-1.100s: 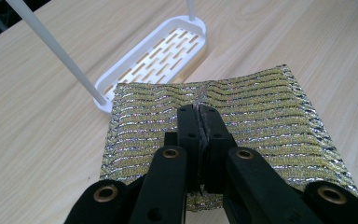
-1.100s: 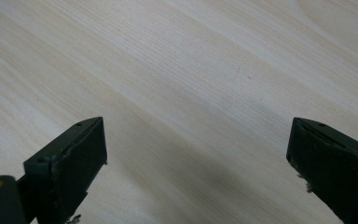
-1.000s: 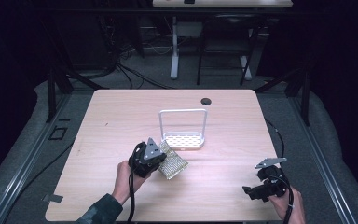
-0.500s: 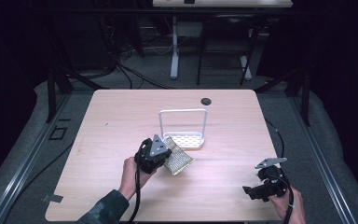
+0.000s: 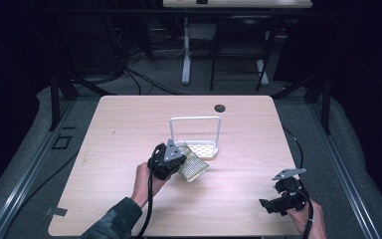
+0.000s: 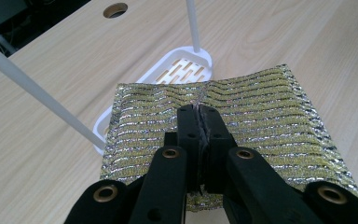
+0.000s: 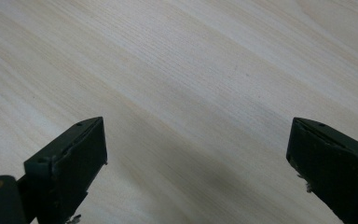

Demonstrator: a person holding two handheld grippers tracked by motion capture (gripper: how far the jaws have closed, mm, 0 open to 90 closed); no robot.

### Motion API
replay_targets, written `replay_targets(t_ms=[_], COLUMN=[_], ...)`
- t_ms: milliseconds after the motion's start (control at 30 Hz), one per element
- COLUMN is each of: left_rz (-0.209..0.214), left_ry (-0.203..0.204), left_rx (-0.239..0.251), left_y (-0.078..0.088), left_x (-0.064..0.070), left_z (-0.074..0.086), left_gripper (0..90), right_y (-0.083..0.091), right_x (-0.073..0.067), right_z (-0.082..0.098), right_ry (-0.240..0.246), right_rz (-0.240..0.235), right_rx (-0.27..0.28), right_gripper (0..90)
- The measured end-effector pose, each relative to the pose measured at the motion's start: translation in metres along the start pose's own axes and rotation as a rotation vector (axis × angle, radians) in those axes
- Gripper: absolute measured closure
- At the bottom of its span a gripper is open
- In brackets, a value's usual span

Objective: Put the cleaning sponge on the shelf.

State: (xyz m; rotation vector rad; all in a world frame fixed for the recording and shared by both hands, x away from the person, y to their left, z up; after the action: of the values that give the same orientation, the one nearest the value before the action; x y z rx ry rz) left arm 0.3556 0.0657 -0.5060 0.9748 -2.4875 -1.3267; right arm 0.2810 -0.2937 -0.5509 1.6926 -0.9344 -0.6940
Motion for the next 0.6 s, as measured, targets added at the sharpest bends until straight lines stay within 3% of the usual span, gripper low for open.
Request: replay_targets(t_ms=[600], left_rz=[-0.007], left_ry=[-0.001], left_rx=[0.004], left_y=[-0.02], left_x=[-0.007], left_z=[-0.015], left_gripper=[88.4], right_y=[0.002], right_x=[0.0], right_z=[0.006], right_ry=[-0.011], right_rz=[0.014], right_rx=[0.002], right_gripper=[4.4])
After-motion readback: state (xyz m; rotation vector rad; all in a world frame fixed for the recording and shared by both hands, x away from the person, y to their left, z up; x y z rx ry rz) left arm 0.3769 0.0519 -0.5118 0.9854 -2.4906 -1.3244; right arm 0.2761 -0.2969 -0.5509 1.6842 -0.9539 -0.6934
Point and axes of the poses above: each handheld gripper's, and its own axes: y roughly backward along the jaws, z roughly out of its underside, x roughly to its right, the point moved 2 cm from there along -y, roughly forward along the jaws, and after that the axes turned 14 degrees about -x, right-handed, at the moved point
